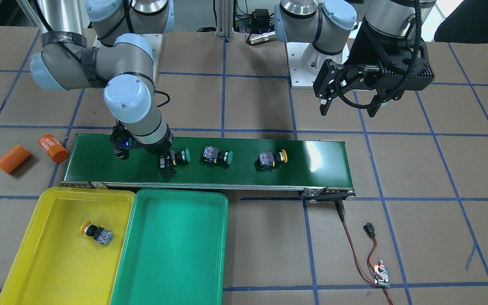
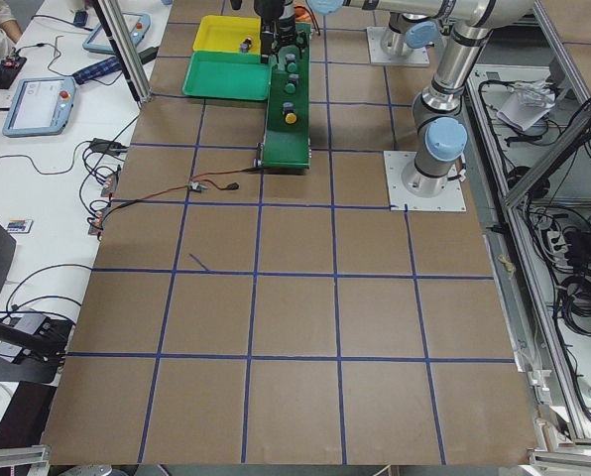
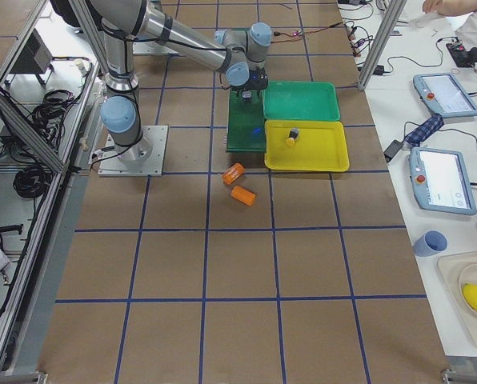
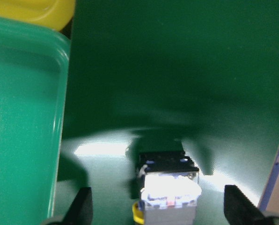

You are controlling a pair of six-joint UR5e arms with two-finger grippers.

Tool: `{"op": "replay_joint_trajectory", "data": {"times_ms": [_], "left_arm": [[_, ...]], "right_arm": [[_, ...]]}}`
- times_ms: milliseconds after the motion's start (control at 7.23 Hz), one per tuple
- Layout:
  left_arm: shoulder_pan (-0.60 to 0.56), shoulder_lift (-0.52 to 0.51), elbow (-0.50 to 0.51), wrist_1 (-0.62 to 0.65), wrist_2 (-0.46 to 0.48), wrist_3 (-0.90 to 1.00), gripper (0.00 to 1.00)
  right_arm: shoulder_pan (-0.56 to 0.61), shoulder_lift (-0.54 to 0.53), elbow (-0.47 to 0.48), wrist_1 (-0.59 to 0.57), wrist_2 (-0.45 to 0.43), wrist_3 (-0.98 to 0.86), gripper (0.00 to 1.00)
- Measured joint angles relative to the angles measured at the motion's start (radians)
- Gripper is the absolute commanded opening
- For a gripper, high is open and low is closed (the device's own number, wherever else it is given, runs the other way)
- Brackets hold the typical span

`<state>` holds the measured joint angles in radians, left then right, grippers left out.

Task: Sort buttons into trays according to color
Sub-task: 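Carry the green-capped button with right gripper into green tray and release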

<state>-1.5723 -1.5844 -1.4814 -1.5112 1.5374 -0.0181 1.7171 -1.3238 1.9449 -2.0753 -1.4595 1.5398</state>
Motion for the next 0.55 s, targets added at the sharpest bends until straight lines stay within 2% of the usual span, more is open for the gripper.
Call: {"op": "replay_joint_trajectory", "data": {"times_ms": [138, 553], "left_arm": [[0.0, 0.0, -0.002, 0.002, -0.001, 0.001, 1.0], [0.001, -0.003, -0.002, 0.017, -0.002, 0.006, 1.0]], "right_arm": [[0.0, 0.0, 0.01, 0.003, -0.003, -0.008, 0.0], [-0.021, -0.004, -0.007, 0.0, -0.009, -0.08, 0.0]]}}
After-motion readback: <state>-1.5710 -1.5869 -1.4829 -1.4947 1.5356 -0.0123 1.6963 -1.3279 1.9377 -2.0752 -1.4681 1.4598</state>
